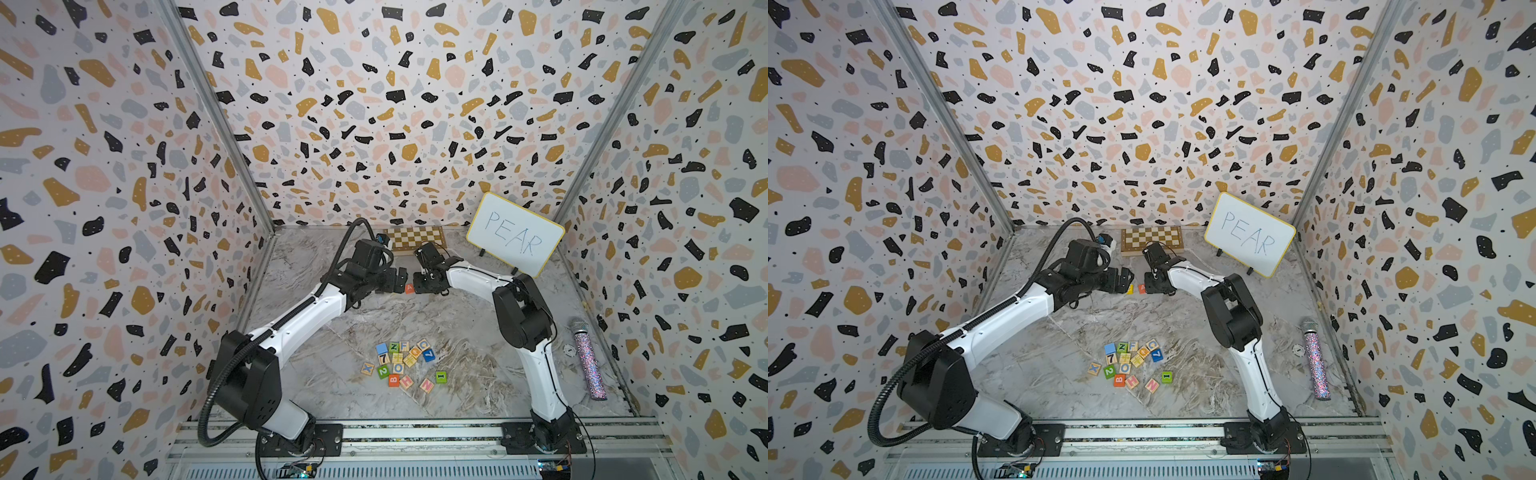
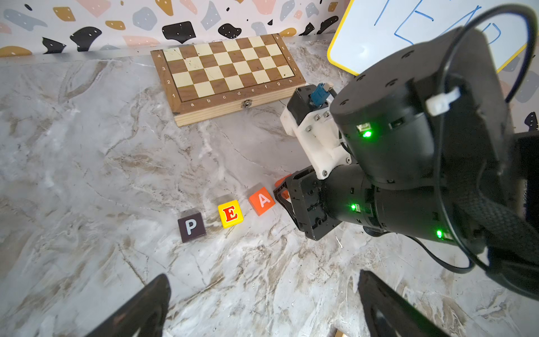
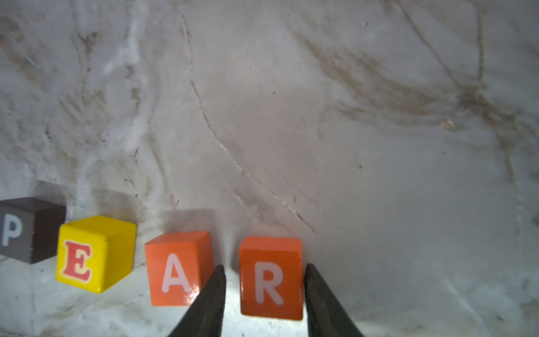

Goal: Spell the uppercase word “pear” with letter blocks
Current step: Place the letter block at the center of the board, then reset both arms

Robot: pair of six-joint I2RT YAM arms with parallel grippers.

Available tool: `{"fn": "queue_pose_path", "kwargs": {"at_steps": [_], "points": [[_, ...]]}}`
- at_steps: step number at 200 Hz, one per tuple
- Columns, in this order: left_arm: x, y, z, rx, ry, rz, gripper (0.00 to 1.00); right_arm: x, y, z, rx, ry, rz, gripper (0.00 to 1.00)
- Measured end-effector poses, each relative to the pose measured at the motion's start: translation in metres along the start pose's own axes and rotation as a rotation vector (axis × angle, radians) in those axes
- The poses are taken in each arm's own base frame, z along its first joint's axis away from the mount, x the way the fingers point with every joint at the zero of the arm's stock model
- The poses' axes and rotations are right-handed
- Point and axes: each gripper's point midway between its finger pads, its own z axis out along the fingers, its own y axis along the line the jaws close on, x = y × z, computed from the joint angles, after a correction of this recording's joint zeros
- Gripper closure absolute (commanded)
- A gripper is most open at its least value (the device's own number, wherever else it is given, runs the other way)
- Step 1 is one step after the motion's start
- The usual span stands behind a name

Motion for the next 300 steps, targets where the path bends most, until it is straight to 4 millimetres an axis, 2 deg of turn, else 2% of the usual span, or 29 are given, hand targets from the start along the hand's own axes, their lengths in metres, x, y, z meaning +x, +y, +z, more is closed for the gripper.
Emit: {"fn": "queue_pose_path", "kwargs": {"at_steps": [24, 54, 77, 107, 116, 140, 163, 201, 238, 275, 286, 292, 300], "points": [[-0.004, 0.0, -0.005, -0.005, -0.016, 0.0, 0.01, 0.001, -0.001, -0.007, 0.007, 0.001, -0.001, 0.53], [-0.007, 0.0, -0.008, -0.014, -0.026, 0.0, 0.01, -0.004, -0.002, -0.026, 0.011, -0.026, -0.002, 0.51], [-0.009, -0.001, -0.01, -0.021, -0.024, -0.006, 0.01, -0.012, -0.002, -0.049, 0.006, -0.07, -0.006, 0.45], [-0.014, 0.0, -0.011, -0.044, -0.014, -0.031, 0.01, -0.013, -0.01, -0.092, -0.001, -0.168, -0.02, 0.38], [-0.017, -0.001, -0.011, -0.048, -0.012, -0.035, 0.01, -0.009, -0.015, -0.105, -0.002, -0.205, -0.029, 0.34], [-0.023, -0.003, -0.013, -0.066, -0.018, -0.04, 0.01, 0.003, -0.033, -0.144, 0.006, -0.329, -0.038, 0.3], [-0.021, -0.004, -0.014, -0.082, -0.009, -0.047, 0.01, 0.016, -0.049, -0.173, 0.01, -0.457, -0.059, 0.27], [-0.018, -0.009, -0.01, -0.098, 0.017, -0.041, 0.01, 0.051, -0.089, -0.216, 0.06, -0.689, -0.079, 0.2], [-0.013, -0.015, -0.01, -0.1, 0.033, -0.027, 0.01, 0.077, -0.121, -0.236, 0.142, -0.837, -0.075, 0.16], [-0.011, -0.022, -0.01, -0.095, 0.034, -0.01, 0.01, 0.093, -0.142, -0.247, 0.201, -0.946, -0.065, 0.15], [-0.01, -0.025, -0.01, -0.092, 0.034, -0.004, 0.01, 0.099, -0.148, -0.251, 0.215, -0.988, -0.061, 0.12], [-0.01, -0.026, -0.011, -0.091, 0.033, -0.001, 0.01, 0.103, -0.151, -0.253, 0.22, -1.011, -0.063, 0.0], [-0.01, -0.027, -0.011, -0.091, 0.031, 0.003, 0.01, 0.107, -0.154, -0.256, 0.228, -1.038, -0.063, 0.01]]}}
